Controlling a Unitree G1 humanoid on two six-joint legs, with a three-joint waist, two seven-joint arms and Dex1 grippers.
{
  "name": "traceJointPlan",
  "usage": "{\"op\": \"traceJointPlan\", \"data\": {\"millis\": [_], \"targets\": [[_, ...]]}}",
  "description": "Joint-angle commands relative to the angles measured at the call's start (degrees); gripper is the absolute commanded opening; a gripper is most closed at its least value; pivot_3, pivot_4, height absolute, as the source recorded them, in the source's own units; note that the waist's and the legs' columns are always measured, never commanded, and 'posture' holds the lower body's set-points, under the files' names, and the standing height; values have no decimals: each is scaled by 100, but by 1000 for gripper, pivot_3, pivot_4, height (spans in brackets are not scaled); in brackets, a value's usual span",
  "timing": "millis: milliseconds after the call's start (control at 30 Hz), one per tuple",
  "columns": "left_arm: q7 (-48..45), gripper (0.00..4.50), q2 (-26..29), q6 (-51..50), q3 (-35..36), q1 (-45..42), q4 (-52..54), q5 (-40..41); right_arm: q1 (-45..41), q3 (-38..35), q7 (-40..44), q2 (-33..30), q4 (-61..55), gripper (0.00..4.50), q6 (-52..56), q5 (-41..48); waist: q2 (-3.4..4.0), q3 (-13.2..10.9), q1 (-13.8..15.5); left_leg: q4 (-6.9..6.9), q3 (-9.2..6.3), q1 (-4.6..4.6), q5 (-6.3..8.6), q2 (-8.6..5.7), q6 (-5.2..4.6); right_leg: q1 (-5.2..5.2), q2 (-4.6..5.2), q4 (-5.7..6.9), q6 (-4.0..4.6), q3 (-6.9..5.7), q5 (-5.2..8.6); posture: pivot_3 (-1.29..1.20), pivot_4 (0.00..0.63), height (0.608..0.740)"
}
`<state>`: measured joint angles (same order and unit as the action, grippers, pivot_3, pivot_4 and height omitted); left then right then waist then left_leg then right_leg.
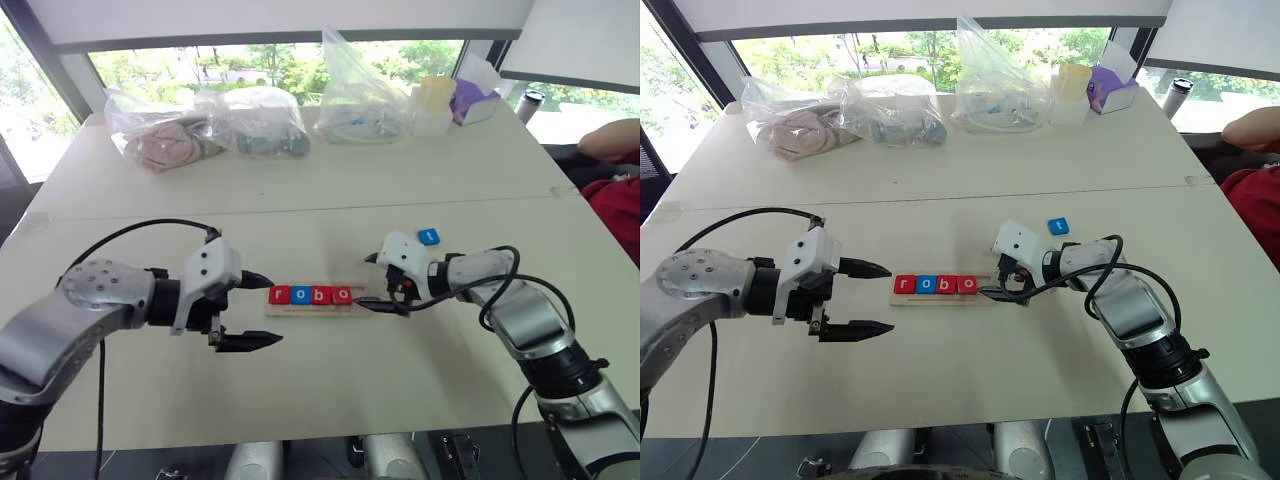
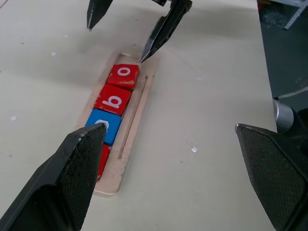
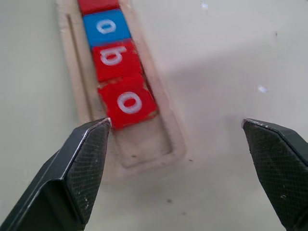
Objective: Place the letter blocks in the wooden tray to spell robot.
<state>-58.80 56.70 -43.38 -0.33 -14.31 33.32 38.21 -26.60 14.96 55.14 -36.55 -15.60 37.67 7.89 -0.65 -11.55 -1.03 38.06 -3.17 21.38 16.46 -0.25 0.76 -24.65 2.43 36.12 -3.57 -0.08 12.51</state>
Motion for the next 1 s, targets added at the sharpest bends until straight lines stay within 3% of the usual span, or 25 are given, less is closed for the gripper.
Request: {"op": "traceJointPlan", "data": {"millis": [33,667,1000], "targets": [[-51,4500,-15,84,23,-105,13,-19,14,20,-141,90,-285,4443,-2,45,0,0,10,0,0,0,0,0,0,0,0,0,0,0,0,0,150,740],[52,4500,-55,33,49,-55,83,-10,-239,473,-491,305,109,4443,-359,-443,0,0,15,0,0,2,0,-1,0,0,3,-1,9,0,-6,0,150,740],[20,4500,-53,54,58,-86,16,-17,-183,-589,-42,181,-394,4443,38,820,0,0,28,0,-1,2,0,-1,0,1,5,-2,8,0,-6,0,150,740]]}}
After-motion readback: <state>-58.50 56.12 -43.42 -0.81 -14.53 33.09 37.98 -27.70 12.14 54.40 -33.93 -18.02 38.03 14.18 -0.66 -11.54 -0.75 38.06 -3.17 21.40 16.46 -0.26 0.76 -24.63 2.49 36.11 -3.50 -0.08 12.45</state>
